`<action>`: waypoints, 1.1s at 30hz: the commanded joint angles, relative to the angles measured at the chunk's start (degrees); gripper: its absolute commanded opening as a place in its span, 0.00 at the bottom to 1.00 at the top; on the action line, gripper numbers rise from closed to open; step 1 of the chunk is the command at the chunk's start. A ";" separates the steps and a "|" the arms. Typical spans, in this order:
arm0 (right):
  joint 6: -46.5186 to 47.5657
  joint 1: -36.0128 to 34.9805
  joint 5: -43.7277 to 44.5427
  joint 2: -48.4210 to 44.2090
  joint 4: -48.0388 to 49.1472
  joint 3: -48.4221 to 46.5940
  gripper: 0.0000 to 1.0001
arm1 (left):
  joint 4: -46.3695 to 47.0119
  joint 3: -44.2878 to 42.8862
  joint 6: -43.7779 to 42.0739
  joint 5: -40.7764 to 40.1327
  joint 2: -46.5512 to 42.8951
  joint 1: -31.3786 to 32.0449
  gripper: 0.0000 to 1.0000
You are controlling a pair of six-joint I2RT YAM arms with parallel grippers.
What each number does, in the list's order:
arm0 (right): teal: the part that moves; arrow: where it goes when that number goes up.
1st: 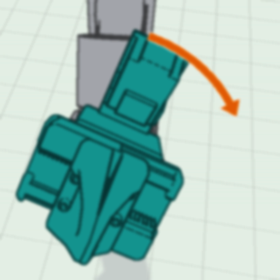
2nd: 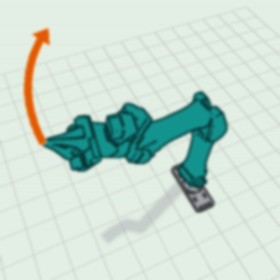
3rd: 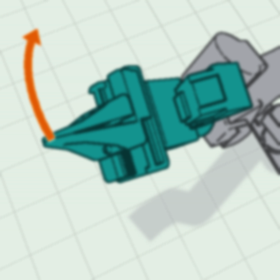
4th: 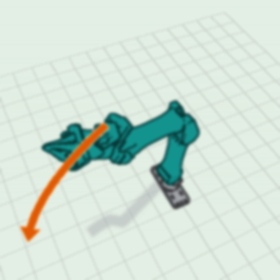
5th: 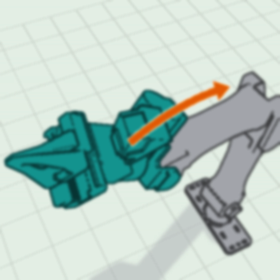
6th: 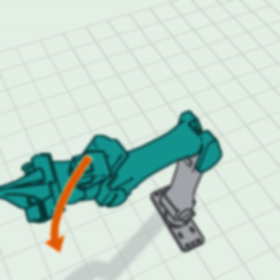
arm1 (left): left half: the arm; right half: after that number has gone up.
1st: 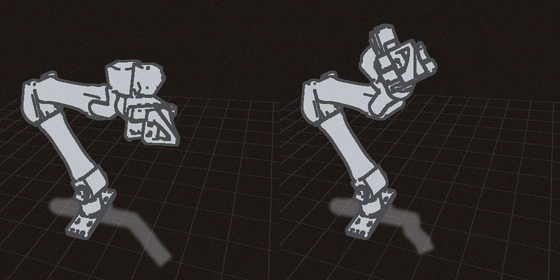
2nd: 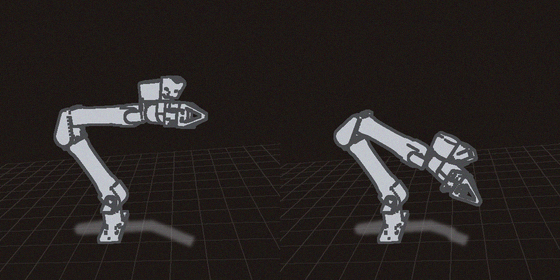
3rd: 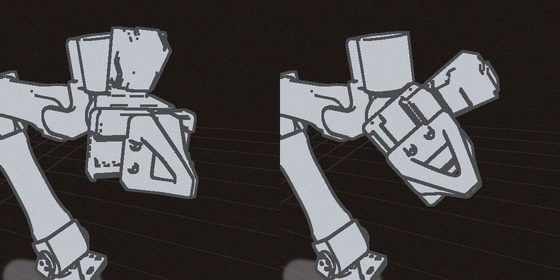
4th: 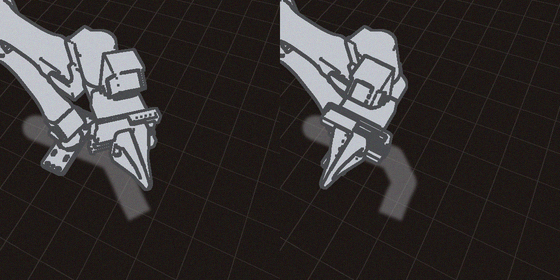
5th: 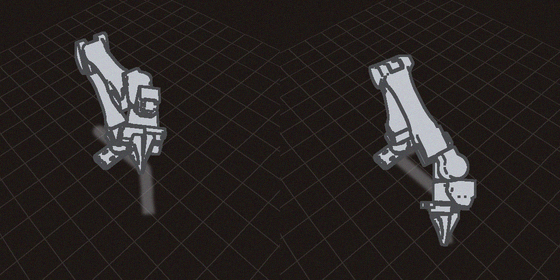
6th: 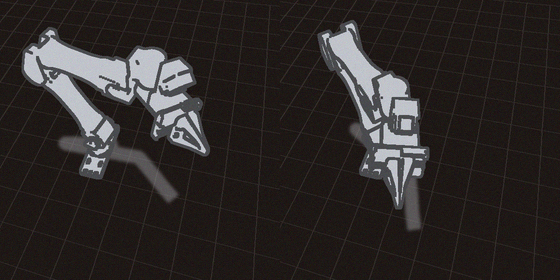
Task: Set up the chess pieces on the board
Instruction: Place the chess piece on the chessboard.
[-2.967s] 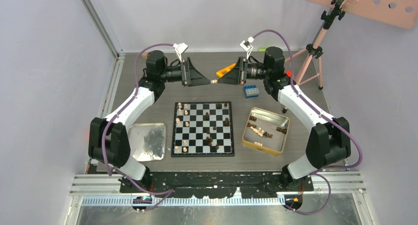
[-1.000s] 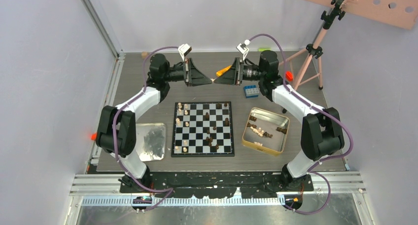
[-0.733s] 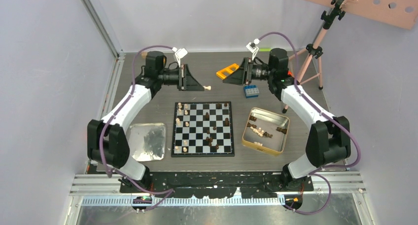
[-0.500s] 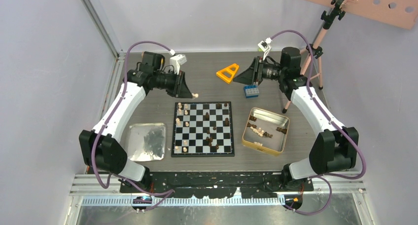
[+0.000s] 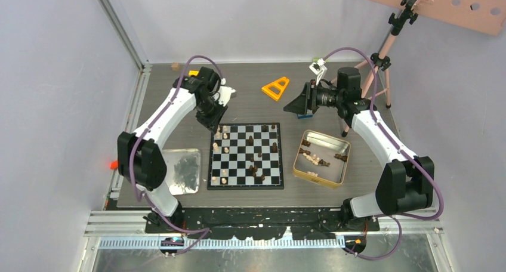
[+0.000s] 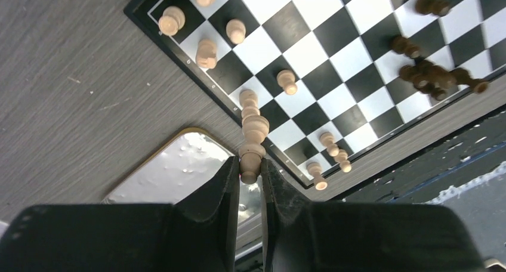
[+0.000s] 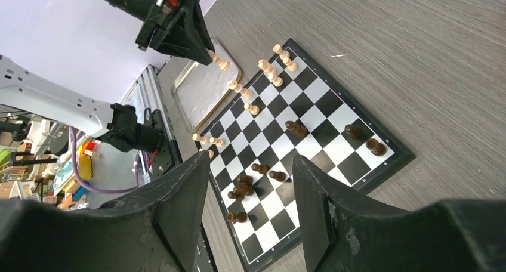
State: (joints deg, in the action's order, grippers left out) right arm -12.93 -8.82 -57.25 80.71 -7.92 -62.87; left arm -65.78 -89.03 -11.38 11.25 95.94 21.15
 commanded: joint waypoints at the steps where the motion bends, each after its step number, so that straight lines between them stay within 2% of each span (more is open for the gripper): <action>1: 2.81 0.20 0.33 -2.51 0.22 0.31 0.59 | -3.09 -2.76 -1.29 -5.94 2.30 1.00 0.00; 16: 3.26 0.38 -0.31 -2.31 0.02 0.81 0.58 | -0.93 -3.43 -0.63 -7.24 9.96 2.36 0.00; 33: 3.65 0.47 -0.82 -2.00 -0.39 0.91 0.58 | 2.03 -1.78 -0.03 -8.40 14.72 4.37 0.00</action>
State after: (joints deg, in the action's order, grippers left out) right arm -10.59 -8.69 -57.17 80.71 -9.10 -61.80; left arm -65.12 -90.24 -11.18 3.99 109.73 24.91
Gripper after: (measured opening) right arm 0.581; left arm 0.177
